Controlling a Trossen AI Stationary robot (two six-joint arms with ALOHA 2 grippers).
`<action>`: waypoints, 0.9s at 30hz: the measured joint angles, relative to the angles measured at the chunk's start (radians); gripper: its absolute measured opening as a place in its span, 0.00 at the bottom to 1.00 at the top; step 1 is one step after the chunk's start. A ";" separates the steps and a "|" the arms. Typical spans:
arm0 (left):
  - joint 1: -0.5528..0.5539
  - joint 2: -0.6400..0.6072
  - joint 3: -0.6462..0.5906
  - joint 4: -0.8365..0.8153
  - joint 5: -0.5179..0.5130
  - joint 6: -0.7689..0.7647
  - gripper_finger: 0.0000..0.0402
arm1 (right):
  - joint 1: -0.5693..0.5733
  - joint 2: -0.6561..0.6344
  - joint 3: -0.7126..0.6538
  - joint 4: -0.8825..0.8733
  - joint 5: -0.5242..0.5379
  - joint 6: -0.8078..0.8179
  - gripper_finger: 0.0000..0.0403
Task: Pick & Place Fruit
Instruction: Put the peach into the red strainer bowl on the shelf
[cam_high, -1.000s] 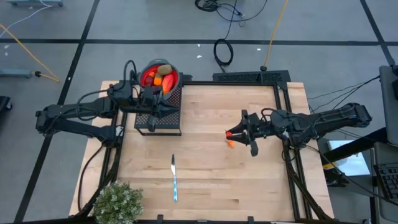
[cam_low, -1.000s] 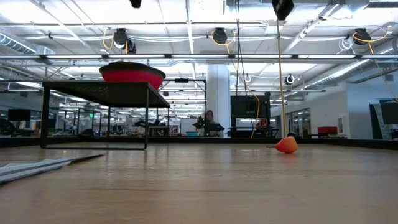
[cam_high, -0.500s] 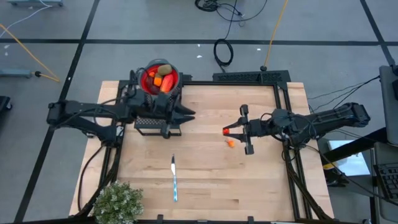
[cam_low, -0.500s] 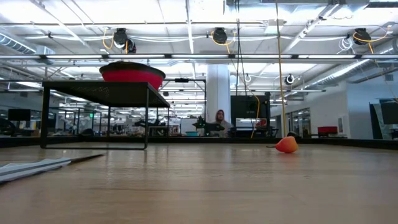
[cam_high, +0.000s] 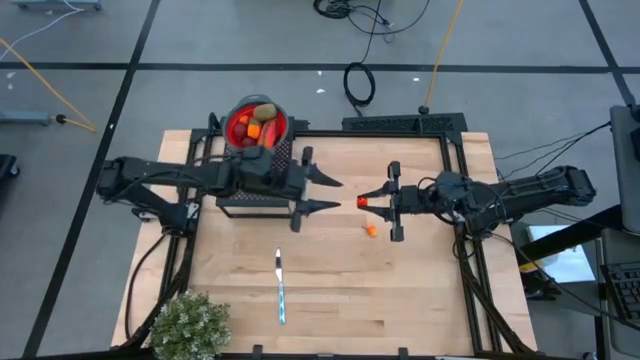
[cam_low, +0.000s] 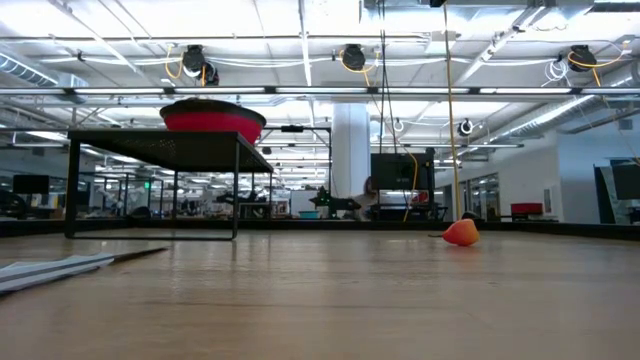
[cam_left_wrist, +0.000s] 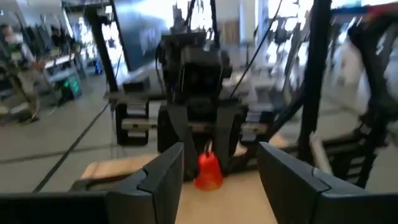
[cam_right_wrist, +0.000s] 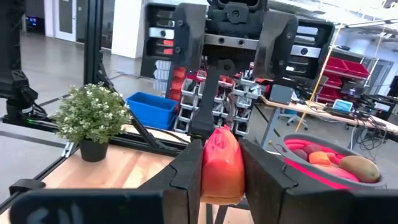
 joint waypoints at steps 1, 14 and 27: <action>-0.001 0.013 0.024 -0.038 -0.013 0.009 0.51 | -0.003 0.000 0.000 0.000 0.000 0.001 0.21; -0.002 0.140 0.165 -0.146 -0.060 0.072 0.48 | -0.014 0.000 0.000 -0.004 -0.004 0.002 0.21; -0.023 0.173 0.166 -0.084 -0.058 0.041 0.46 | -0.014 0.000 0.000 -0.006 -0.004 0.002 0.21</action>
